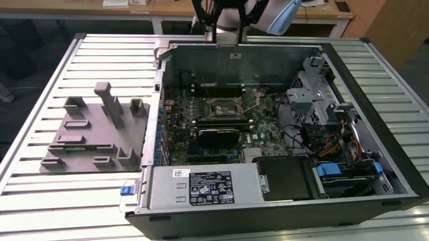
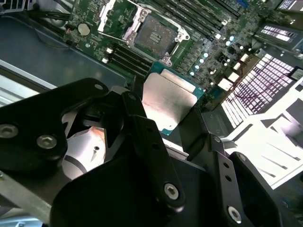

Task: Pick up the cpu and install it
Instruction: 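Pick up the cpu and move it towards the insertion slot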

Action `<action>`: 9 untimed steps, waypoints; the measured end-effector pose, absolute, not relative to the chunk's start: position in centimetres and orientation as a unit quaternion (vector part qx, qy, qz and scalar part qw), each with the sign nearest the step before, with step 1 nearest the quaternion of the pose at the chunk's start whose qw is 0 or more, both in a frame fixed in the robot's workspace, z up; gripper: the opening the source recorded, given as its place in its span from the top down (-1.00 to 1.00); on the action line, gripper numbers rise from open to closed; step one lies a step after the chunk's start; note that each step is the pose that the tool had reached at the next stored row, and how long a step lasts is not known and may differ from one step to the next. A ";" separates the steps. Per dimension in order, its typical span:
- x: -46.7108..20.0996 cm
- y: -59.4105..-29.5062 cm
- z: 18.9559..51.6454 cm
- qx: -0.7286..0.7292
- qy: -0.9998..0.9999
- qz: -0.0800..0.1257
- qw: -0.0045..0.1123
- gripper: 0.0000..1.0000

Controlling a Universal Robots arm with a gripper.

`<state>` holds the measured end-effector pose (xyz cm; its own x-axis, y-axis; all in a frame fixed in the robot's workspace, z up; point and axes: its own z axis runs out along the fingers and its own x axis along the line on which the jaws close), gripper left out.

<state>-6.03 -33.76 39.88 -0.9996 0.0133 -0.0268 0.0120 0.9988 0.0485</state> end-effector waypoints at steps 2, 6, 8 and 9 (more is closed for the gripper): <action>-5.9 -33.7 39.5 0.006 1.000 0.024 0.014 -0.08; -5.7 -33.6 38.8 0.006 1.000 0.024 0.014 -0.08; -5.7 -33.6 38.4 0.006 1.000 0.024 0.014 -0.08; -5.7 -33.6 38.2 0.006 1.000 0.024 0.014 -0.08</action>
<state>-5.69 -33.62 38.25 -0.9996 0.0133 -0.0268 0.0120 0.9988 0.0483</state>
